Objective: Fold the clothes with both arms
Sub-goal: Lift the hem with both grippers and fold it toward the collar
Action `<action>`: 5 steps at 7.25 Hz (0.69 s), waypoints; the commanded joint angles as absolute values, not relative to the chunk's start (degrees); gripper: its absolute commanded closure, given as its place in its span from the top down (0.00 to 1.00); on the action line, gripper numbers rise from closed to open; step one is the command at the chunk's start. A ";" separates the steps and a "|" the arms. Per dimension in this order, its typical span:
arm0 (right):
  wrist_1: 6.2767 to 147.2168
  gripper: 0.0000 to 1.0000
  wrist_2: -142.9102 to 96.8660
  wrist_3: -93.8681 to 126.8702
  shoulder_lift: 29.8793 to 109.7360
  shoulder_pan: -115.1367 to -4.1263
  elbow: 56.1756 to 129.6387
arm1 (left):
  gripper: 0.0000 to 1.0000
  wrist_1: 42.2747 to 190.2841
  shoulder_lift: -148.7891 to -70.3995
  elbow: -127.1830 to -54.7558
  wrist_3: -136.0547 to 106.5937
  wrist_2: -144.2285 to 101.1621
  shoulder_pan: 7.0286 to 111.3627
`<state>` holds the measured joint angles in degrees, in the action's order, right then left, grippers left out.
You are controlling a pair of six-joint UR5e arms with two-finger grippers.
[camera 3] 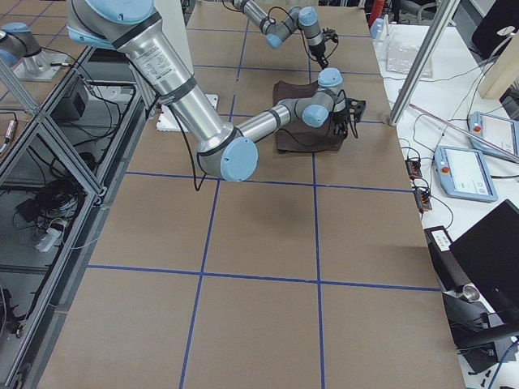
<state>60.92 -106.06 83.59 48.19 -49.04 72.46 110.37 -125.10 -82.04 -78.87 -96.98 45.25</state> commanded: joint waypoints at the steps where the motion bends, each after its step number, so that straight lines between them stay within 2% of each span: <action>1: 60.91 0.00 -106.08 83.58 47.11 -49.04 71.89 | 0.00 110.39 -125.68 -81.91 -79.01 -96.94 45.26; 2: 60.91 0.00 -106.17 83.58 47.02 -49.04 71.89 | 0.00 110.22 -125.77 -81.91 -79.19 -96.94 45.18; 3: 60.82 0.28 -106.17 83.58 47.11 -48.96 71.89 | 0.28 110.21 -126.03 -81.91 -79.62 -96.94 45.26; 4: 60.82 0.99 -106.08 83.50 47.46 -48.96 71.89 | 0.99 110.13 -126.04 -81.74 -79.37 -96.86 45.18; 5: 60.91 1.00 -106.35 83.50 47.81 -48.87 71.89 | 1.00 109.87 -126.12 -81.83 -78.93 -96.86 45.18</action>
